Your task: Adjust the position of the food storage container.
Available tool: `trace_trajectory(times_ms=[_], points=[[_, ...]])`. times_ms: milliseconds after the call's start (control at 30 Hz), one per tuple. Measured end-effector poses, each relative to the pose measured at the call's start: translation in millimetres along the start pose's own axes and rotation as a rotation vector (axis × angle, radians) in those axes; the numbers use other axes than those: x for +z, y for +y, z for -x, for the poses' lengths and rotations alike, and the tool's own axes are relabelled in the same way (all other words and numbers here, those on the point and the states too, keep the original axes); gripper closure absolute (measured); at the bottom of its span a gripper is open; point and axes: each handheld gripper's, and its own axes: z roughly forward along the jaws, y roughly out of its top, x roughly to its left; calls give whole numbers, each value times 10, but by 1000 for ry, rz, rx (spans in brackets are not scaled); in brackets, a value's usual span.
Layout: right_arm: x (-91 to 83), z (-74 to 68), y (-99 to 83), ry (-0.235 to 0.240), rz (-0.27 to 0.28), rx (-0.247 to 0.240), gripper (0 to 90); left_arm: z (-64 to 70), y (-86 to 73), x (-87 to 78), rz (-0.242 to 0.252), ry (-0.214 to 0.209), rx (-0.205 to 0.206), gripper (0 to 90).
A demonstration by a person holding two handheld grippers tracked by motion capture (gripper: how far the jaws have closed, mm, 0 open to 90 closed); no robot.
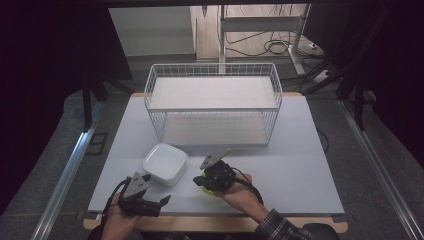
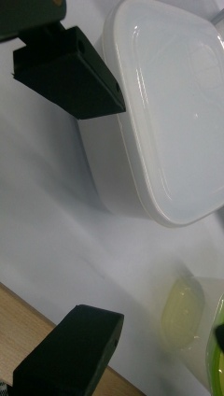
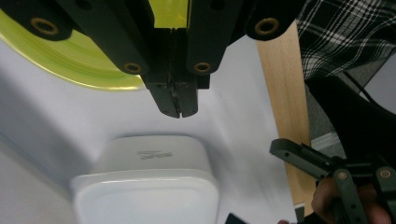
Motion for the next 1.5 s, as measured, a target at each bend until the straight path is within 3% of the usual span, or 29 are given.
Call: trace_trajectory(times_ms=[100, 367, 1100, 1500], points=[[83, -32, -29, -3, -20, -22, 894, 4, 0, 2, -2, -1, -1, 28], [60, 6, -97, -28, -30, -4, 894, 9, -2, 9, -11, -4, 5, 28], [-425, 459, -465, -149, -23, 138, 893, 14, -1, 20, -24, 6, 12, 29], [-725, 732, -682, -245, 8, 229, 893, 13, -2, 23, -27, 11, 6, 30]])
